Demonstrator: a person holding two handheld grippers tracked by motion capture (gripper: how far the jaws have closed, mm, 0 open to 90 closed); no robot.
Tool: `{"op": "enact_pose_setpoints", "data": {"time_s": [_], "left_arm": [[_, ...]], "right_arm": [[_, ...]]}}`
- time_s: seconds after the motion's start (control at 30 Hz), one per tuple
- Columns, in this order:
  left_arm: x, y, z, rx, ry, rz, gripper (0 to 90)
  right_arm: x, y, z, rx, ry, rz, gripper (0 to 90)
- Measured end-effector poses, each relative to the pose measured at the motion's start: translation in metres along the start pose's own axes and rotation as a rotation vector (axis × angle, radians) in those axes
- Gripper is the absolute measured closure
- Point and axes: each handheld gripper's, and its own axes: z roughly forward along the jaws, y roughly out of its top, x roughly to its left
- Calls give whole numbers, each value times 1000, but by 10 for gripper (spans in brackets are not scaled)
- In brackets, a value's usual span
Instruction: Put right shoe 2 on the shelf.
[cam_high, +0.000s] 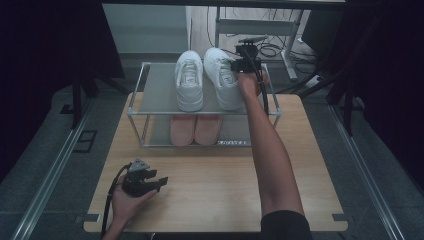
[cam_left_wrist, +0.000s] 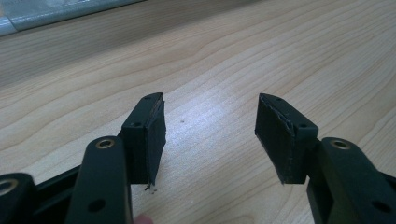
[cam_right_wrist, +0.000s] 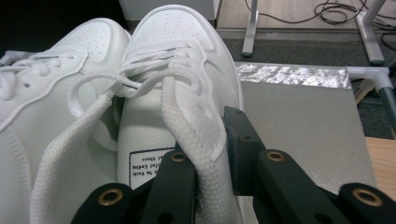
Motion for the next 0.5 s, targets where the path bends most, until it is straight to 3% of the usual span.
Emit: {"op": "enact_pose_setpoints", "data": {"time_s": [0.2,0.33,0.5], "left_arm": [[0,0,1,6,1,-3,432],[-1,-1,1,7,3,5,431],[-1,-1,1,5,5,4,431]], "right_arm": [[-2,0,5,27,15,-7,770],[-9,0,4,34,87,-17,608],[-13,0,-16,-47,98,-68,542]]}}
